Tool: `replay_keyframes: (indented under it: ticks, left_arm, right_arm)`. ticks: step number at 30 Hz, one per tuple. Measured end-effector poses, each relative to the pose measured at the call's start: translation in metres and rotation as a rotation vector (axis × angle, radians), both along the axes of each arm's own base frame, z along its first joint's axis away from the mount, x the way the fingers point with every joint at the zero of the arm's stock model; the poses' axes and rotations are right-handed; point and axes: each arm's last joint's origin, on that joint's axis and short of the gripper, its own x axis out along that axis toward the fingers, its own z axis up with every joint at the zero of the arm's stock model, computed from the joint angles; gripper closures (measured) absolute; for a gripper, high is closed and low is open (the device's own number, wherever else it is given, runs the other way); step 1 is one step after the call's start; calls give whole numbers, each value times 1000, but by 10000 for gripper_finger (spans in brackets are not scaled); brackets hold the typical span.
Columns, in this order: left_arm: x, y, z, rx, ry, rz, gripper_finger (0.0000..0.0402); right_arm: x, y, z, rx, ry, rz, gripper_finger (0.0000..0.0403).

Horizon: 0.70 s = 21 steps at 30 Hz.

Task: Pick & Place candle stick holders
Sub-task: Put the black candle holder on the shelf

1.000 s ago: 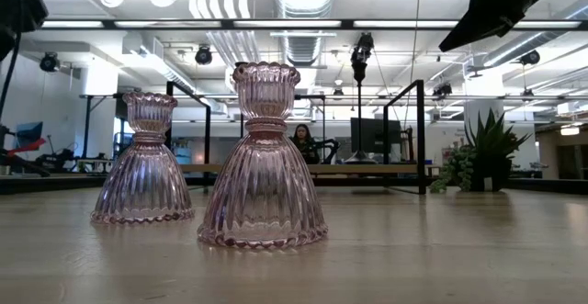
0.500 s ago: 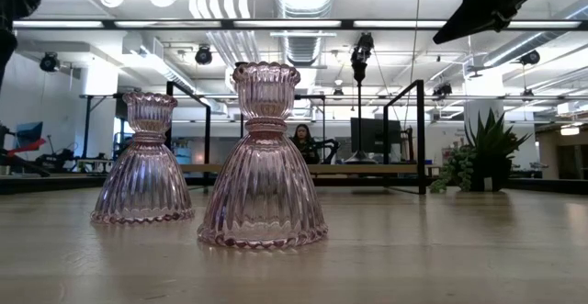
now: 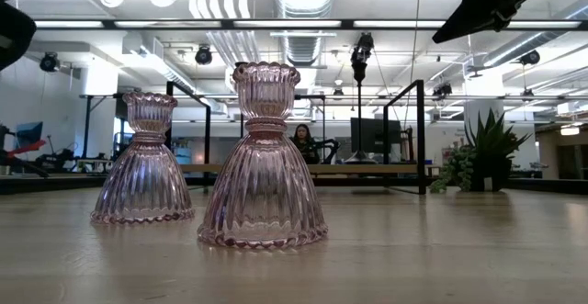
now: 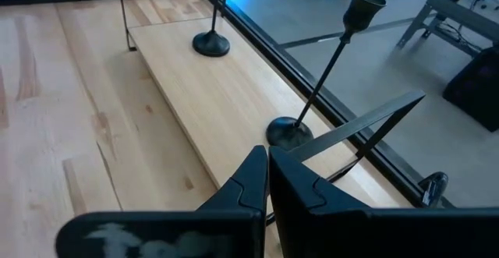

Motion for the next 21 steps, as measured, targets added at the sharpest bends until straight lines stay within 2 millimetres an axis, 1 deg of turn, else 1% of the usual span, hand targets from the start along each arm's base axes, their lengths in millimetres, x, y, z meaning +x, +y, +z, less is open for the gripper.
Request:
replay_keyframes:
  ticks: [8, 16, 21]
  left_arm:
    - [11, -1, -1, 36, 11, 25, 280]
    - [19, -2, 1, 4, 57, -24, 280]
    - [22, -2, 1, 12, 47, -27, 280]
  right_arm:
    - [0, 0, 0, 0, 0, 0, 394]
    - [0, 0, 0, -3, 2, 2, 394]
    - [0, 0, 0, -3, 3, 3, 394]
